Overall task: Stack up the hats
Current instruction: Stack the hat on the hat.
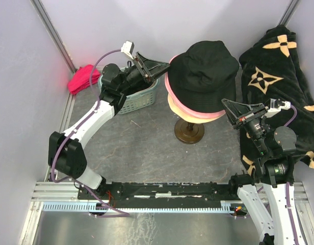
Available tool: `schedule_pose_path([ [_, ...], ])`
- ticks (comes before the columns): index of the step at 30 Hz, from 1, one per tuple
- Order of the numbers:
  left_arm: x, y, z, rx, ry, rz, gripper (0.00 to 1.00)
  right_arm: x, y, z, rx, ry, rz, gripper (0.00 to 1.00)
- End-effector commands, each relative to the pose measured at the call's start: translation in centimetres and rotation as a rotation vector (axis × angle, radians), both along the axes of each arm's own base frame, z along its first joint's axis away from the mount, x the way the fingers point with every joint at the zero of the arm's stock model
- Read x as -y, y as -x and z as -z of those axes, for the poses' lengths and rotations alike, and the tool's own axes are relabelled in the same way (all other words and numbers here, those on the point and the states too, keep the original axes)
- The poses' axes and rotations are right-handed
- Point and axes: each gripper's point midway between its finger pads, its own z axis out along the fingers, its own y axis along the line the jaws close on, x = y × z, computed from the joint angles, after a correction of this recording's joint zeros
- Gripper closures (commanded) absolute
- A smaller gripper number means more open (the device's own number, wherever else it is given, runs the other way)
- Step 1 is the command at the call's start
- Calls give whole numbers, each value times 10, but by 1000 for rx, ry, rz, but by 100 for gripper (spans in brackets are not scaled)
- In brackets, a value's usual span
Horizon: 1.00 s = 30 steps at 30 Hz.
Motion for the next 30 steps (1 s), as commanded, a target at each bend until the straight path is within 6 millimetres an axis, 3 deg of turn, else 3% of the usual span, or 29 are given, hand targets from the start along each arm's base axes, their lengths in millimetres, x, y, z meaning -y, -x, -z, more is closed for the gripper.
schedule_pose_path([
  [1,5,5,-14,76,24,54,51,-6,9,-11,40,25,-38,98],
  [5,8,6,-13,65,55,86,51,-6,8,-11,38,25,-40,98],
  [19,9,23,-35,153,153,223,54,-6,6,-8,33,36,-38,98],
  [25,6,23,-35,160,190,251,68,-7,6,-8,30,38,-43,98],
  [30,7,19,-31,140,232,268,86,-7,6,-6,26,44,-43,98],
])
